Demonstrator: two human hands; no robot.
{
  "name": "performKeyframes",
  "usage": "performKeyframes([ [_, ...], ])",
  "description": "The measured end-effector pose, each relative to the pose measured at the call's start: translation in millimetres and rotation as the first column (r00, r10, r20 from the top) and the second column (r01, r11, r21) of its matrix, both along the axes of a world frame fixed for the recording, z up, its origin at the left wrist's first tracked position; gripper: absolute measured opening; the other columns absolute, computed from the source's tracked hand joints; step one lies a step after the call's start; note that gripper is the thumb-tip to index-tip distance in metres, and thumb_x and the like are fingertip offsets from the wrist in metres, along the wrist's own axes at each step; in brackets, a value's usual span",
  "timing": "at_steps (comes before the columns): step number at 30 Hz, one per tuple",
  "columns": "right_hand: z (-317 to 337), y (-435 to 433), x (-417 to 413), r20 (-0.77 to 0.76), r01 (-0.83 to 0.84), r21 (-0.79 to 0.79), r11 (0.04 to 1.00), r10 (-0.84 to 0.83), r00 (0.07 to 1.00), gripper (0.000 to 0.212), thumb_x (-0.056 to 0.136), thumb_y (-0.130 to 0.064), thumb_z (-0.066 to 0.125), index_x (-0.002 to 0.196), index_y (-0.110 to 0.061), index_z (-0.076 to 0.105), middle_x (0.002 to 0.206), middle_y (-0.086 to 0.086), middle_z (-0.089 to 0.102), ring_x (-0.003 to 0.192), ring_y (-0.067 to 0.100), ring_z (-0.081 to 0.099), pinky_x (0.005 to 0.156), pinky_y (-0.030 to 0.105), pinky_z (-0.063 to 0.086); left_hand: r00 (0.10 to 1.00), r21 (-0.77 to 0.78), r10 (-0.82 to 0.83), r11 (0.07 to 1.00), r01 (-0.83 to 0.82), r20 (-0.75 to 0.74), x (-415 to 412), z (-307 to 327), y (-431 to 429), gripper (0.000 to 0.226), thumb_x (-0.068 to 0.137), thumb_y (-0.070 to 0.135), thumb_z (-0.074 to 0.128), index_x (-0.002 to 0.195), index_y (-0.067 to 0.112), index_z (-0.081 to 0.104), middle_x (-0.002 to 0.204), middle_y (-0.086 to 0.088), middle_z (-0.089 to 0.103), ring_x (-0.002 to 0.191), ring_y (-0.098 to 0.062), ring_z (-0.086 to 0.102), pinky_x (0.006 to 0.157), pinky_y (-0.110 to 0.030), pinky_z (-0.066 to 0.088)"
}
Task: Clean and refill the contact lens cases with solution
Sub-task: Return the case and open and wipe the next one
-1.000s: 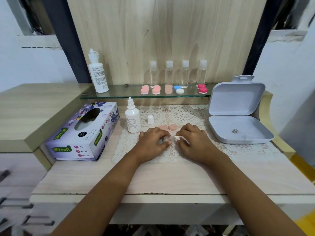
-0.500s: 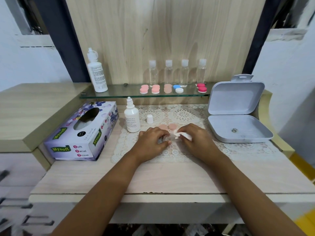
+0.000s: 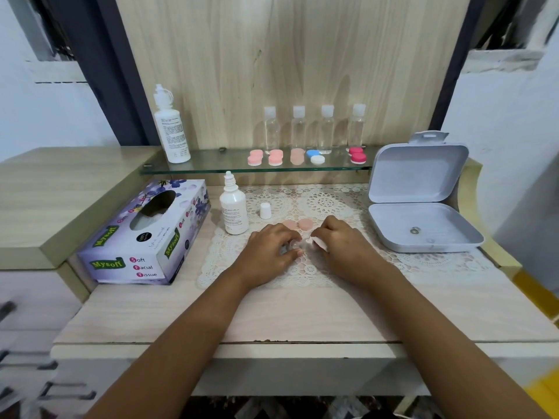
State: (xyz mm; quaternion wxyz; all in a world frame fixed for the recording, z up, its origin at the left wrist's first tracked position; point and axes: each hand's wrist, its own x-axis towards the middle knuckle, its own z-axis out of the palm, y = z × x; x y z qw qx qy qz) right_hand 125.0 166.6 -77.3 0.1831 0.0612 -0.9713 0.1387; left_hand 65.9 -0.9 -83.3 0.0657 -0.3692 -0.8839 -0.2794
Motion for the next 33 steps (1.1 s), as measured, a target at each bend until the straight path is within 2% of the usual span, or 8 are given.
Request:
performKeyframes([
  [6,2.9,1.9,3.9,0.056,-0.038,-0.037,0.999,0.040,0.998,0.048,0.080,-0.047,0.033,0.102,-0.015,0.062,0.097,0.000,0.049,0.092,0.025,0.053,0.077,0.042,0.047,1.000,0.010,-0.001,1.000,0.001,-0.010,-0.1,-1.5,0.1,0.030,0.089,0.033,0.059,0.115,0.018,0.062,0.108,0.002,0.057,0.104,-0.015,0.047,0.093,-0.037,0.037],
  [8,1.6,5.1,2.9,0.063,-0.059,-0.042,0.997,0.062,0.996,0.048,0.081,-0.049,0.036,0.103,-0.015,0.063,0.097,0.001,0.049,0.090,0.026,0.053,0.076,0.043,0.048,1.000,0.008,0.001,1.000,-0.001,-0.014,-0.2,-1.3,0.3,0.030,0.089,0.033,0.059,0.115,0.018,0.062,0.108,0.001,0.058,0.105,-0.015,0.047,0.093,-0.036,0.037],
  [11,2.3,6.3,1.1,0.058,-0.039,0.001,0.999,0.039,0.998,0.034,0.088,-0.039,0.050,0.110,-0.016,0.062,0.103,0.001,0.050,0.097,0.026,0.050,0.080,0.041,0.045,1.000,0.010,-0.001,1.000,0.001,-0.015,-0.8,-1.7,0.2,0.030,0.090,0.032,0.059,0.115,0.017,0.062,0.108,0.001,0.058,0.105,-0.017,0.047,0.092,-0.036,0.037],
  [15,3.1,5.8,1.5,0.048,-0.032,0.086,0.996,0.028,0.998,0.032,0.090,-0.037,0.051,0.115,-0.019,0.058,0.110,0.000,0.050,0.102,0.024,0.045,0.080,0.036,0.040,1.000,0.010,-0.004,1.000,0.004,-0.014,-1.1,-2.2,0.0,0.030,0.090,0.032,0.058,0.116,0.017,0.062,0.108,0.001,0.058,0.105,-0.016,0.047,0.093,-0.036,0.037],
  [21,-0.3,6.9,1.0,0.047,-0.042,0.031,0.999,0.041,0.998,0.029,0.089,-0.035,0.055,0.112,-0.019,0.059,0.110,-0.002,0.051,0.102,0.022,0.044,0.075,0.031,0.033,1.000,0.014,-0.007,1.000,0.007,-0.020,-1.5,-2.3,0.2,0.031,0.091,0.032,0.057,0.117,0.017,0.062,0.108,0.002,0.058,0.105,-0.015,0.048,0.093,-0.038,0.038],
  [24,-1.7,8.5,1.2,0.053,-0.035,-0.026,0.999,0.037,0.998,0.029,0.088,-0.038,0.056,0.112,-0.021,0.061,0.110,-0.003,0.053,0.101,0.022,0.045,0.078,0.033,0.036,0.999,0.018,-0.017,1.000,0.018,-0.030,-2.3,-3.2,0.0,0.031,0.090,0.032,0.058,0.116,0.016,0.063,0.107,0.000,0.059,0.104,-0.016,0.049,0.092,-0.041,0.039],
  [27,-1.2,8.4,4.0,0.035,-0.044,-0.058,0.997,0.046,0.998,0.041,0.081,-0.048,0.048,0.107,-0.021,0.065,0.102,-0.002,0.057,0.094,0.024,0.049,0.076,0.038,0.044,0.999,0.013,-0.026,1.000,0.026,-0.033,-2.6,-3.9,-0.6,0.031,0.091,0.031,0.058,0.117,0.015,0.063,0.110,0.000,0.059,0.106,-0.017,0.050,0.093,-0.042,0.039],
  [33,-0.5,2.8,6.1,0.004,-0.026,0.077,0.997,0.026,1.000,0.036,0.087,-0.042,0.048,0.104,-0.015,0.065,0.098,0.004,0.058,0.090,0.029,0.053,0.069,0.037,0.042,0.999,0.010,-0.012,1.000,0.013,-0.049,-1.9,-4.1,-0.5,0.029,0.090,0.033,0.058,0.114,0.016,0.063,0.107,0.002,0.058,0.104,-0.016,0.048,0.093,-0.041,0.038],
])
